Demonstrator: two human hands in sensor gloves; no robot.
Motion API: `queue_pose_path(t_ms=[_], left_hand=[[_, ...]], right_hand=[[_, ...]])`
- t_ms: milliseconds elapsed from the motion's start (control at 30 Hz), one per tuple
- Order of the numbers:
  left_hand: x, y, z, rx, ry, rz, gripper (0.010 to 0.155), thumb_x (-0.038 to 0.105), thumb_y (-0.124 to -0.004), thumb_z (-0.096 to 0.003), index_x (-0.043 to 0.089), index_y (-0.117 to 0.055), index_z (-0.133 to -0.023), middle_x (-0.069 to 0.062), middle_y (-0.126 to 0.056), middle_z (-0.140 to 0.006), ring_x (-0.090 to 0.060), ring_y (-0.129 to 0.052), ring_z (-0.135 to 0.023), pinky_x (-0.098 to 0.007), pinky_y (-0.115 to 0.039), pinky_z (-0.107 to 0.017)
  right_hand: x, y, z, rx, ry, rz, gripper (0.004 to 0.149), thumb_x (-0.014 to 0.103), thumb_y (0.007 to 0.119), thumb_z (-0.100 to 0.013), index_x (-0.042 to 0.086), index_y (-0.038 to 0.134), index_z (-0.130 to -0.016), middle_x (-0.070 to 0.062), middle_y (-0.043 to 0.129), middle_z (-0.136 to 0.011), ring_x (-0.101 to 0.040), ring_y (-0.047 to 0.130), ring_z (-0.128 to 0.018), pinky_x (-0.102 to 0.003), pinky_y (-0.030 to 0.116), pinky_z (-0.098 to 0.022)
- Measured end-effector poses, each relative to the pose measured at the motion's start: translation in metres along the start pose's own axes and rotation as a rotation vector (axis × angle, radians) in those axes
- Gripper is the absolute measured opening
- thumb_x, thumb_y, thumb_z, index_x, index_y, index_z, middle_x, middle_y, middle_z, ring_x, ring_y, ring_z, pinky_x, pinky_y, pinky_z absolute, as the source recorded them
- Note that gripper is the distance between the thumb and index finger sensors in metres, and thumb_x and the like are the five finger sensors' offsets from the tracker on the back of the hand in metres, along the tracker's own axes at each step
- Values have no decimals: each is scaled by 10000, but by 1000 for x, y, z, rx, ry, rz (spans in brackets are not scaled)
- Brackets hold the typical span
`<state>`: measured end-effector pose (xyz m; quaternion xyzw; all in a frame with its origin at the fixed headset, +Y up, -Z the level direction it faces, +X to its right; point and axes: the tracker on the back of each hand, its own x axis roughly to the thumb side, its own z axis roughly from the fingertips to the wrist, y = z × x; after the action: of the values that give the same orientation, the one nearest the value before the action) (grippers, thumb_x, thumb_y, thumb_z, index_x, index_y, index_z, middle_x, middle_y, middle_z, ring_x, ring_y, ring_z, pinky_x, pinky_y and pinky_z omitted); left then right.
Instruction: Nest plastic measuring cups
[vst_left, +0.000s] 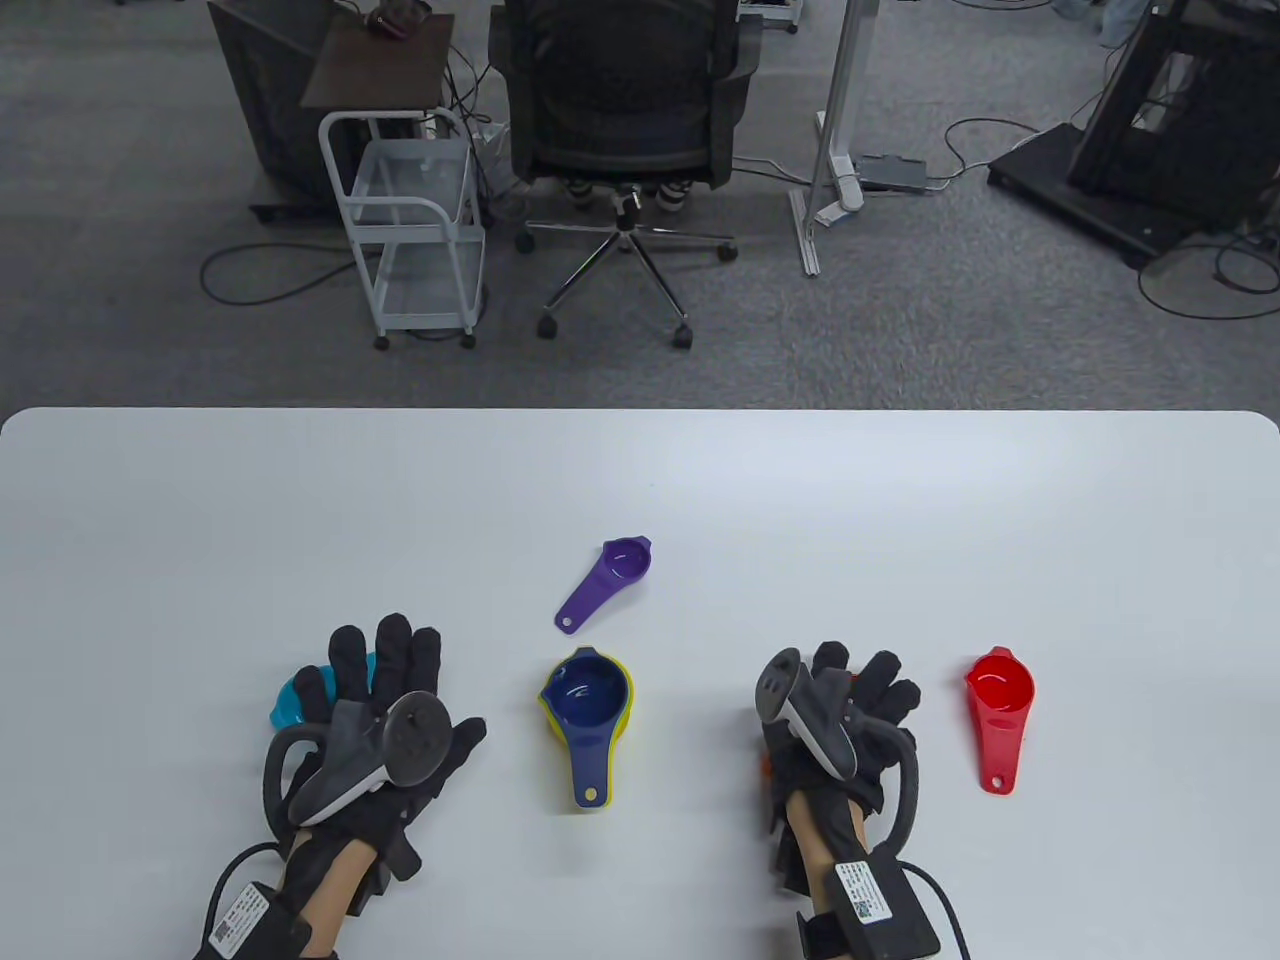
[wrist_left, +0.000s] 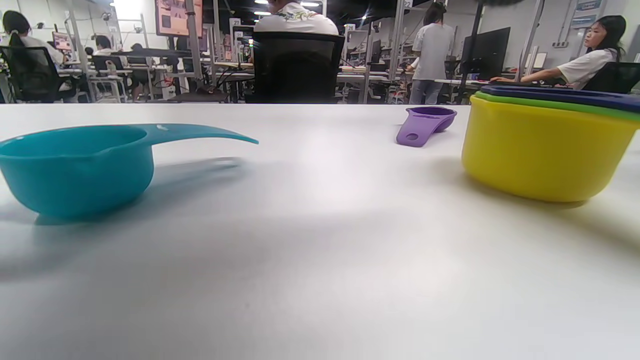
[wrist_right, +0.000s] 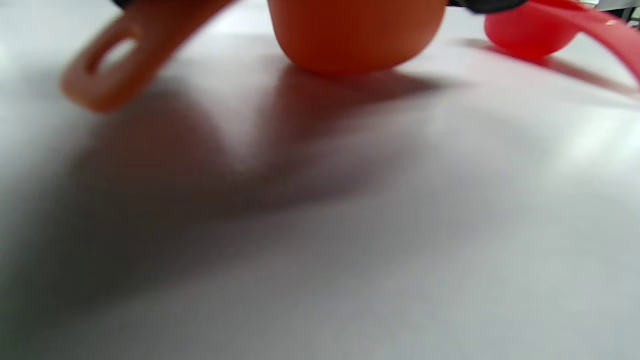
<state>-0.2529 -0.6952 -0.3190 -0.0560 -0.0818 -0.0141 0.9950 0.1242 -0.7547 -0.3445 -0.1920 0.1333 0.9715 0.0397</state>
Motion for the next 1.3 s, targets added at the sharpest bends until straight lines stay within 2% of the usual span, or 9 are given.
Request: queue_pose_path(t_ms=[100,233,333,467,567,667,767,1300], left_hand=[[-5,1,0,4,10,9,934,696,-509,-531,138,-129,-1177,-221,-88,-1228,-637,-78,-1027,-812,-129,-602],[-12,4,2,26,25,33,931,695,-509,-533,139,-131,-1177,-219,-89,-1229,-634,-80,-1030,-812,-130,-603],[-15,2,1,9,35,33,931,694,-511,-532,139,-132,-1176,-218,-88,-1228,-634,-79,-1030,-811,-128,-603],[-17,1,1,2,36,31,932,692,-513,-533,135,-130,-1175,-223,-88,-1226,-632,-79,-1028,-810,-130,-602],[-19,1,4,0,40,46,932,691,-513,-534,134,-129,-1174,-224,-86,-1225,-629,-74,-1028,-809,-127,-603],[-21,1,5,1,41,56,930,688,-514,-534,132,-129,-1174,-227,-87,-1224,-626,-80,-1031,-809,-128,-602],[-23,0,5,-8,43,64,931,686,-514,-535,130,-126,-1173,-228,-82,-1223,-618,-75,-1035,-807,-125,-602],[-24,-7,0,-80,62,56,932,680,-515,-535,123,-122,-1170,-241,-73,-1214,-614,-60,-1026,-801,-122,-603]], right_hand=[[1,-2,2,-52,-57,-41,709,329,663,-621,96,274,-1166,-477,122,-1114,-728,326,-931,-755,560,-607],[14,-19,22,-133,-264,-176,690,297,668,-618,77,302,-1159,-468,158,-1121,-716,359,-937,-762,575,-589],[46,-42,56,-203,-457,-311,692,313,663,-622,82,297,-1162,-443,175,-1137,-695,370,-953,-750,577,-601],[106,-58,97,-196,-641,-249,707,321,654,-630,75,263,-1166,-426,165,-1149,-679,354,-972,-745,555,-631],[141,-51,105,-200,-678,-164,717,326,658,-629,65,258,-1164,-430,173,-1147,-672,363,-975,-743,546,-641],[166,-38,103,-181,-689,-107,726,329,663,-628,59,253,-1163,-433,179,-1146,-669,368,-976,-742,535,-649],[178,-29,96,-188,-672,-42,725,330,666,-627,60,258,-1162,-430,186,-1147,-667,373,-976,-741,527,-654],[186,-12,82,-134,-649,40,734,348,653,-630,65,235,-1163,-431,164,-1147,-655,344,-988,-737,475,-682]])
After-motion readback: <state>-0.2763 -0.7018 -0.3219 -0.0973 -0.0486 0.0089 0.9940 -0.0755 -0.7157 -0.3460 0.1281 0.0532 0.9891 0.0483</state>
